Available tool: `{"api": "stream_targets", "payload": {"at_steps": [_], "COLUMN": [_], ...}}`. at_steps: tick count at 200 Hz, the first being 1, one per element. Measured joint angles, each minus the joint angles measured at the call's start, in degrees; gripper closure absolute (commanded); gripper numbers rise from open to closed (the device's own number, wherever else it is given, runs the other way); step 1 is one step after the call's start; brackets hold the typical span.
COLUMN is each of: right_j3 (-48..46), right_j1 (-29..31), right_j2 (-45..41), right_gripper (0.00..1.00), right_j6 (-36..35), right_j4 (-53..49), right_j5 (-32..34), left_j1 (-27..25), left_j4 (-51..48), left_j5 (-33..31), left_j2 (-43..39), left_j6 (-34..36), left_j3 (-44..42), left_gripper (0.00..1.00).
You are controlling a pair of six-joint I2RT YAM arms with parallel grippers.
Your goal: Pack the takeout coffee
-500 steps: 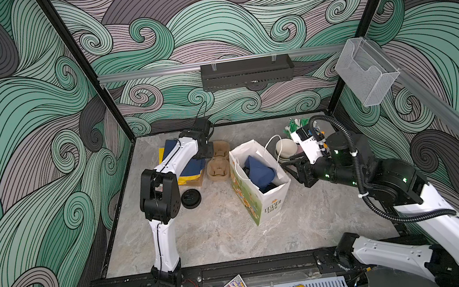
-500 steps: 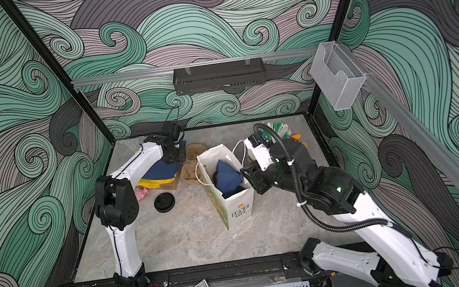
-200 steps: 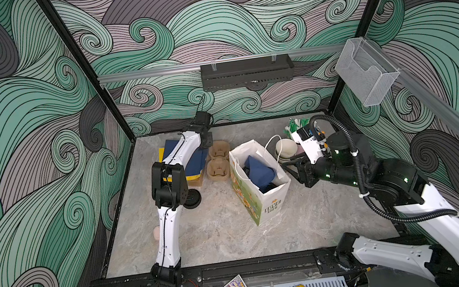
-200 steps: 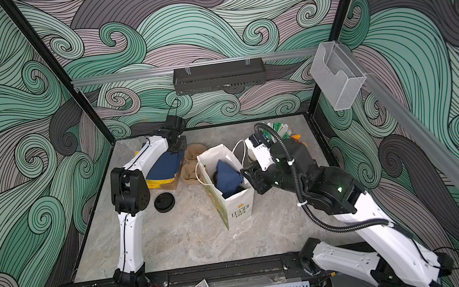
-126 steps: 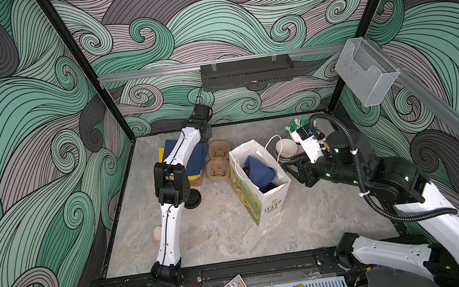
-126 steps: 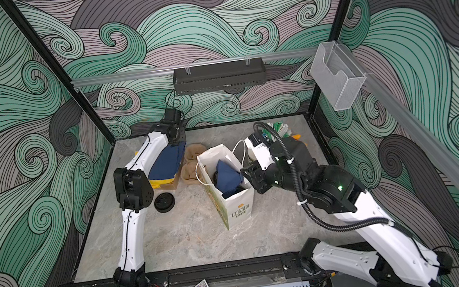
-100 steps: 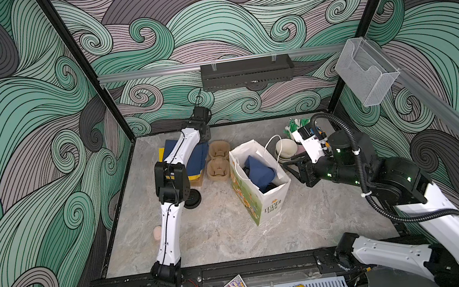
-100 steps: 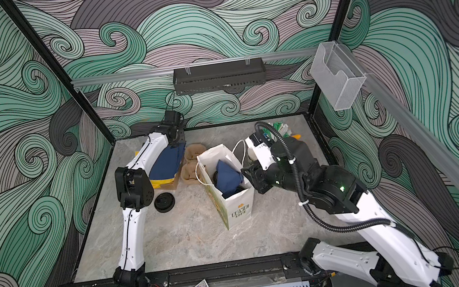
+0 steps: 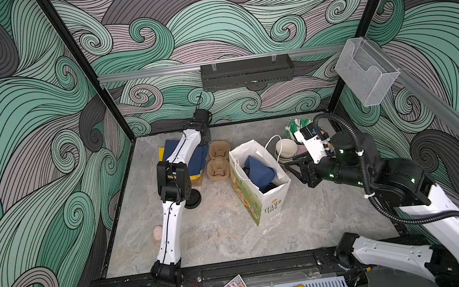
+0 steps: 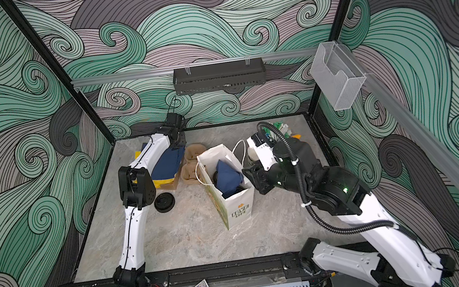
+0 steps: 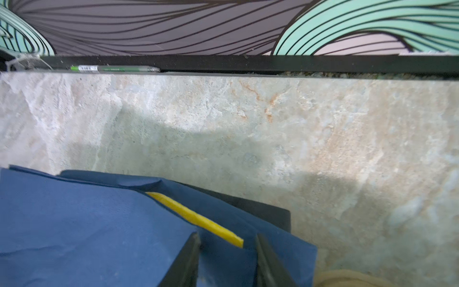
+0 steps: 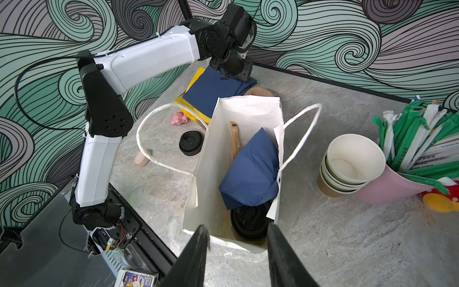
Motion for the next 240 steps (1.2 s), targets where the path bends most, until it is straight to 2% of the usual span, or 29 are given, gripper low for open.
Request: {"api": "stream_targets", "payload": {"at_steps": [37,78,118,157,194,218,240], "right_j3": [0.0,0.0,0.0,0.0,-0.2,-0.2,-0.2], "right_j1": [0.0,0.0,0.0,0.0,0.0,0.0,0.0], "right_j2": [-0.1,-0.7,-0.9,-1.0,-1.1,-1.0,-0.8], "right_gripper": [0.59,0.59,0.58,0.58,0.58,0.58,0.58], "right_j6": [0.0,0.0,0.1,0.0,0.0,-0.1,-0.2], "right_j4": [0.0,0.0,0.0,0.0,0.0,0.0,0.0], "right_j5": [0.0,0.1,0.1,0.1,0.1,0.1,0.1], "left_j1": [0.0,0.6,1.0,1.8,3.7,5.4,6.5], "left_j4": [0.0,-0.5,1.2,3.9,6.3,6.6,5.6], "left_j5": [-0.8,-1.1,-1.4,-0.9,1.5,4.0,6.1], "left_j2": [0.0,0.0,-5.9,-19.9,-32.2,-34.2,-32.1], "left_j6": [-0.2,-0.2,-0.4,-0.4,-0.5,-0.2,0.5], "left_j3": [0.0,0.0,-8.4,-19.0,-23.8,-23.5,-22.4], "left_gripper": [0.80,1.00,1.00,1.00,1.00,1.00,1.00]}}
